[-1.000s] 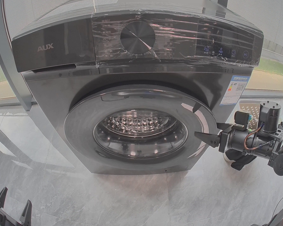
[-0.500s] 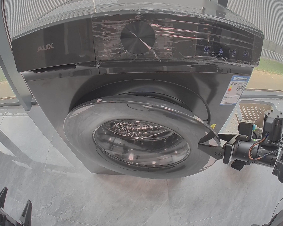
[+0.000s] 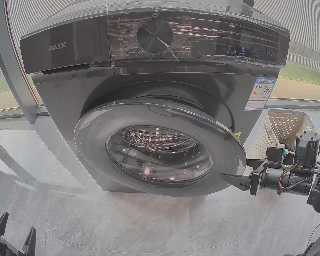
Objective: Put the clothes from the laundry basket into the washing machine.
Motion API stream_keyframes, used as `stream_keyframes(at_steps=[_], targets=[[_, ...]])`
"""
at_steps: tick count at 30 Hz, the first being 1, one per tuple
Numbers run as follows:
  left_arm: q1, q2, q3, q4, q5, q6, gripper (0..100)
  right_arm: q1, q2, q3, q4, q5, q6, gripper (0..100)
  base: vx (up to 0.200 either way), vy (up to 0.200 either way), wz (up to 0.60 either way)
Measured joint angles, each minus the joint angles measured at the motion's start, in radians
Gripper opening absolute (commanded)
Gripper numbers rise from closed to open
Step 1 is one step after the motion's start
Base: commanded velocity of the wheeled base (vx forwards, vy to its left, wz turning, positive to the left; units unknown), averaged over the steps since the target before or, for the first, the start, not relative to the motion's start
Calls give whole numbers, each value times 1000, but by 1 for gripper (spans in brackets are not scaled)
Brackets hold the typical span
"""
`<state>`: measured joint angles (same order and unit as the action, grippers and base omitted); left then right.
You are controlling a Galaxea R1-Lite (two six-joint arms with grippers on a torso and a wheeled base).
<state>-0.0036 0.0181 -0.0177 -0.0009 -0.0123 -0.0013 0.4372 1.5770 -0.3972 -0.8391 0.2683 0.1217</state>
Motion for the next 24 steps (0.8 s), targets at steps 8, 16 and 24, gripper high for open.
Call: stream_keyframes(at_steps=[8, 16, 24], targets=[[-1, 0, 0, 0, 0, 0, 100, 1, -13, -29, 0, -20, 0, 100, -75, 0, 0], [0, 0, 0, 0, 0, 0, 100, 33, 24, -42, -7, -60, 1, 100, -75, 0, 0], [0, 0, 0, 0, 0, 1, 100, 64, -29, 14, 5, -50, 7, 100, 0, 0, 0]])
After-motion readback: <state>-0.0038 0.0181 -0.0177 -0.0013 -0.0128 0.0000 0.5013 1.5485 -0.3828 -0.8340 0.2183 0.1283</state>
